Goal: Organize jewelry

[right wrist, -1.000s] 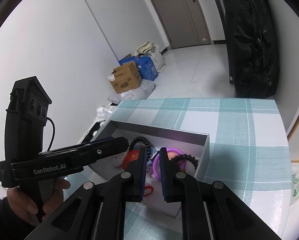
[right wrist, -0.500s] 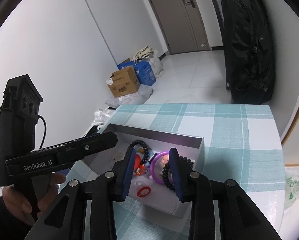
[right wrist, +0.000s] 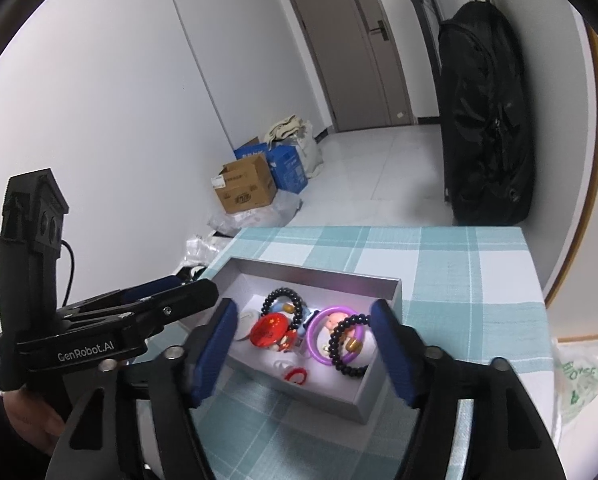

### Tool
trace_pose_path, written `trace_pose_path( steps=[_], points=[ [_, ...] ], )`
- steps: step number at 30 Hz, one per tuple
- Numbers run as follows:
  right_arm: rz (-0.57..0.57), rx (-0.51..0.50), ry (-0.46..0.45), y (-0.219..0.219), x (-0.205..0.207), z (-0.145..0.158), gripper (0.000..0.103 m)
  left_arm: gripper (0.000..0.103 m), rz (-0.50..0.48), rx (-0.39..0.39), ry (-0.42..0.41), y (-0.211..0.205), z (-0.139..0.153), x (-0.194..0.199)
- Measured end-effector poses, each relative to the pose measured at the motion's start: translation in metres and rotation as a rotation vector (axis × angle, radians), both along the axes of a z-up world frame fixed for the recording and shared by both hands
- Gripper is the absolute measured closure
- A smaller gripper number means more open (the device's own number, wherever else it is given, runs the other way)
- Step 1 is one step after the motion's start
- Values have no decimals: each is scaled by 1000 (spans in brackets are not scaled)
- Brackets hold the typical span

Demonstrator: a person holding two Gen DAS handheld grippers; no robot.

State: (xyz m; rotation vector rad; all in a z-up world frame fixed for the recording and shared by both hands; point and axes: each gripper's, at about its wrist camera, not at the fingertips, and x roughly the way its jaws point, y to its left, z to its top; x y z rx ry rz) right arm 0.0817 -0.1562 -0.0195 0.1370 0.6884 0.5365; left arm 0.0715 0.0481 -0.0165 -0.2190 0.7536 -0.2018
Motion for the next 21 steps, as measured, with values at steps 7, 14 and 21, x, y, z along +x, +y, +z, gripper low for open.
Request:
trace_pose_path(
  steps=[7, 14, 21],
  points=[
    [-17, -28, -16, -2, -15, -1, 19, 27, 32, 48, -79, 1, 9, -21],
    [-40, -35, -16, -8, -32, -1, 9, 25, 72, 84, -105, 4, 10, -37],
    [-55, -23, -48, -13, -55, 6, 0, 21, 105, 88, -106, 8, 11, -54]
  ],
)
